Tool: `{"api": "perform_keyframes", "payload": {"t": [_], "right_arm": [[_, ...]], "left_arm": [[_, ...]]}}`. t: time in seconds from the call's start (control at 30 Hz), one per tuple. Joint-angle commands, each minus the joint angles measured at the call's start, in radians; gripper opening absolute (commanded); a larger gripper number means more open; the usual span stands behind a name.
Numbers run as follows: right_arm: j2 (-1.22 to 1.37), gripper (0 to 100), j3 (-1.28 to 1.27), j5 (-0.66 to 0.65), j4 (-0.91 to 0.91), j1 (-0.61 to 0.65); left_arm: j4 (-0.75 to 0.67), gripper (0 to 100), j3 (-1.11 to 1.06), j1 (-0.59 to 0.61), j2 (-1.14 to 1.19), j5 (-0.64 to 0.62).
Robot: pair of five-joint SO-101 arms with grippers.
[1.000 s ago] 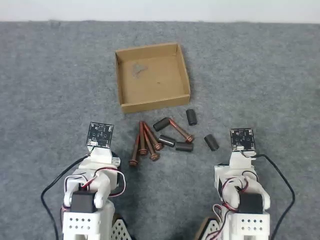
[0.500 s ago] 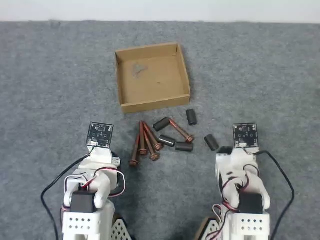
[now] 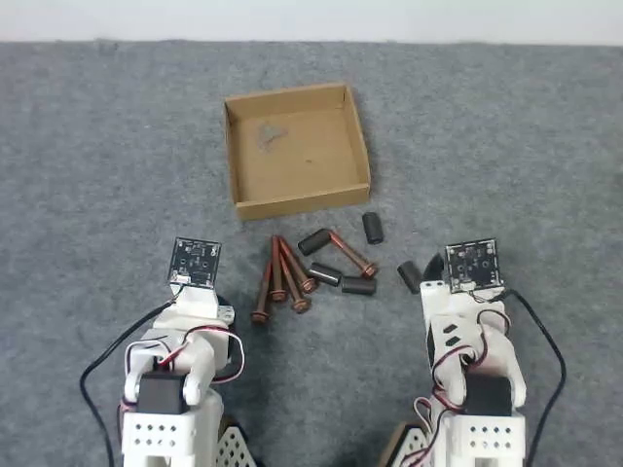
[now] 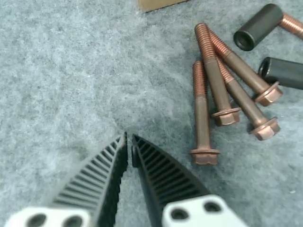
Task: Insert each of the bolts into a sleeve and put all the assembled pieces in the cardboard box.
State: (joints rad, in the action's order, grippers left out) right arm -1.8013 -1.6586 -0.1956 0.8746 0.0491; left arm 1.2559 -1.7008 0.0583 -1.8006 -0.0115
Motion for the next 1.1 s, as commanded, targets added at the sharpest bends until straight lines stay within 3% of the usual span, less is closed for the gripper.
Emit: {"api": "perform_keyframes", "payload": {"t": [0.0, 0.2, 0.73, 0.93, 1.07], "right_arm": [[-0.007, 0.6, 0.089, -0.023, 0.076, 0.033], [0.059, 0.6, 0.11, -0.08, 0.087, 0.03], [0.924, 0.7, 0.591, -0.095, 0.091, 0.05], [1.156, 11.3, 0.663, -0.158, 0.082, 0.147], [1.26, 10.2, 0.698, -0.161, 0.041, 0.163]], "left_arm": [[0.005, 2, 0.015, 0.006, -0.017, 0.003], [0.005, 2, 0.015, 0.006, -0.017, 0.003], [0.005, 2, 0.015, 0.006, -0.017, 0.003], [0.005, 2, 0.015, 0.006, -0.017, 0.003], [0.005, 2, 0.015, 0.006, -0.017, 0.003]]}}
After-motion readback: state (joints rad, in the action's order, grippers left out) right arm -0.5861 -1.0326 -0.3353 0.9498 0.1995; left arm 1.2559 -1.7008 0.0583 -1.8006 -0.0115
